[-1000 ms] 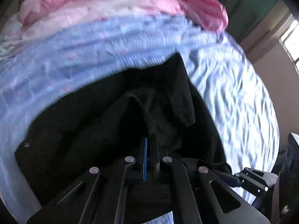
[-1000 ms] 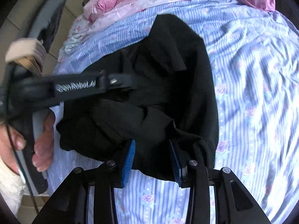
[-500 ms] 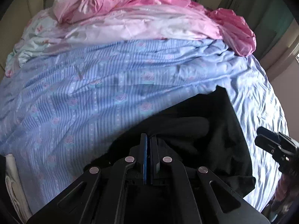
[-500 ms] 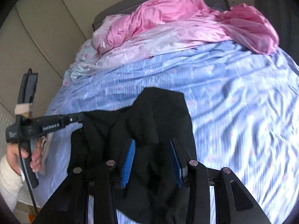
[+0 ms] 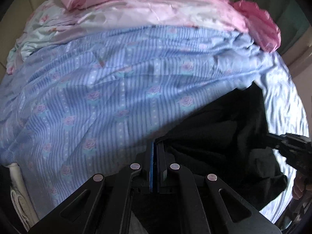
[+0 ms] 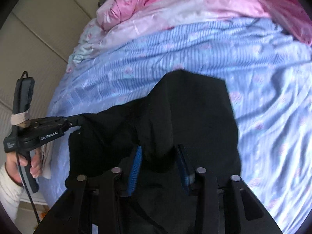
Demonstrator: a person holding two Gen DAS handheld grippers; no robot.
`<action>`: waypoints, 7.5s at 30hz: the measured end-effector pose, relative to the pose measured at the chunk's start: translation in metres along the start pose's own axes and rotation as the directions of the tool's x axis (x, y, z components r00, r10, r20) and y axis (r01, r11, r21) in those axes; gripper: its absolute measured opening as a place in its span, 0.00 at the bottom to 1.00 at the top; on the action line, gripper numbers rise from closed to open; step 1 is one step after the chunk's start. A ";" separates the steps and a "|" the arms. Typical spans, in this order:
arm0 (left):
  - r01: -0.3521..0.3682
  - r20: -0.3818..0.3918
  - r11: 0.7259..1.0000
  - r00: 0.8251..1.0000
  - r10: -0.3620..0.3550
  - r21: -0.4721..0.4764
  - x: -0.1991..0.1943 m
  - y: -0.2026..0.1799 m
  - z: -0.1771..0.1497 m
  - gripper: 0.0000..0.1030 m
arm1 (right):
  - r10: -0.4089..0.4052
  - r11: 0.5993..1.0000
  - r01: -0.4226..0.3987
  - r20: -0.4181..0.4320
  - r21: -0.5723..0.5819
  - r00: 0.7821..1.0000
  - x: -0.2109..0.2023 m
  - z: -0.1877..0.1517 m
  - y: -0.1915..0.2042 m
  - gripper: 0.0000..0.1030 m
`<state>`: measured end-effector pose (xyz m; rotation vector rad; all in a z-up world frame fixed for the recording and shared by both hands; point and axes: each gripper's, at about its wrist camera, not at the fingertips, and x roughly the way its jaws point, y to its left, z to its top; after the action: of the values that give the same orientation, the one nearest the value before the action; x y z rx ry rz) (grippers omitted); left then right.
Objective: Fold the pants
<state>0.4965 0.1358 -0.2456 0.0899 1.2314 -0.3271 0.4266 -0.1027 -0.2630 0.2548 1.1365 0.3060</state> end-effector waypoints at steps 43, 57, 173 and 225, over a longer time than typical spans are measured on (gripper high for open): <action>0.132 0.138 0.923 0.987 -0.087 -0.360 -0.043 0.050 -0.141 0.05 | 0.178 0.949 -0.151 0.073 -0.276 0.981 -0.024 0.064 0.144 0.05; 0.185 0.196 0.951 0.971 -0.138 -0.249 -0.093 0.015 -0.164 0.37 | 0.046 0.931 -0.046 -0.008 -0.361 0.999 0.020 0.053 0.184 0.42; -0.043 0.084 0.947 0.994 0.073 -0.319 -0.004 0.065 -0.039 0.14 | -0.272 0.962 0.273 0.151 0.014 0.950 -0.042 -0.005 0.045 0.52; 0.339 0.097 0.758 0.933 -0.346 -0.557 0.041 0.036 -0.134 0.38 | -0.099 0.982 0.111 -0.088 0.152 0.991 0.028 -0.070 -0.022 0.68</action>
<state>0.3973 0.1949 -0.3328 -0.6644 1.3115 -0.2634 0.3757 -0.1096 -0.3225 0.3218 1.2503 0.1345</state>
